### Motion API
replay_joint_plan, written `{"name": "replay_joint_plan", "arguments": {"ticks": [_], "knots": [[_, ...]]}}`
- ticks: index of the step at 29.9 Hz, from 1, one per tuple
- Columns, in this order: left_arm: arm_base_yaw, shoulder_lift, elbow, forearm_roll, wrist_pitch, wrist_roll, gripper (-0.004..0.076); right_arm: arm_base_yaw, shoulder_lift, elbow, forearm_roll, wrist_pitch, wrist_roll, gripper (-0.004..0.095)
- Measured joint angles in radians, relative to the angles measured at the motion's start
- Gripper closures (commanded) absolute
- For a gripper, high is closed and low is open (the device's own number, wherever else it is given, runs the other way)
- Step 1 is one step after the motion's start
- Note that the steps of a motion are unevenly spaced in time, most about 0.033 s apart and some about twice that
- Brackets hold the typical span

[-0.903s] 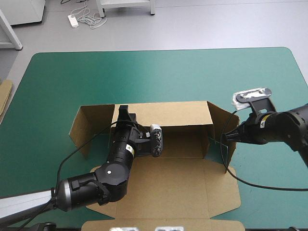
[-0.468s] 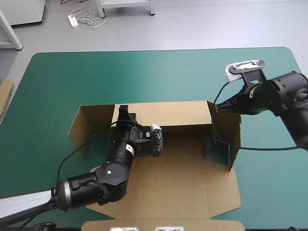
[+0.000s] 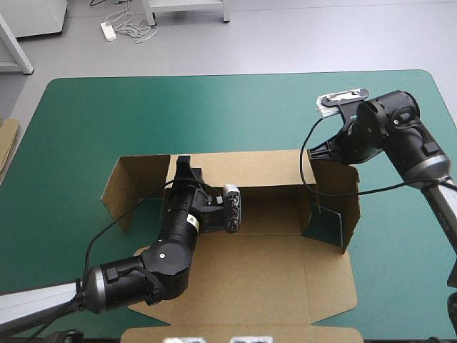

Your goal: Fold the box

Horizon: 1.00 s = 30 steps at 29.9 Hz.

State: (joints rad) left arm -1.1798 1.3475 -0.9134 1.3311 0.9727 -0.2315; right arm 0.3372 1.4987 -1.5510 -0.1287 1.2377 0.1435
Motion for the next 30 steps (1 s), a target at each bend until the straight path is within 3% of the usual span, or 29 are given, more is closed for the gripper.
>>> {"name": "replay_joint_plan", "arguments": {"ticks": [5, 19, 30], "knots": [[0.000, 0.000, 0.000, 0.000, 0.001, 0.000, 0.0733, 0.000, -0.053, 0.020, 0.062, 0.003, -0.022, 0.0912], [0.000, 0.000, 0.000, 0.000, 0.002, 0.000, 0.0733, 0.000, -0.109, 0.206, 0.087, -0.014, -0.034, 0.0912], [0.000, 0.000, 0.000, 0.000, 0.007, -0.001, 0.0733, 0.000, -0.262, 0.429, 0.147, -0.213, -0.098, 0.0912]]}}
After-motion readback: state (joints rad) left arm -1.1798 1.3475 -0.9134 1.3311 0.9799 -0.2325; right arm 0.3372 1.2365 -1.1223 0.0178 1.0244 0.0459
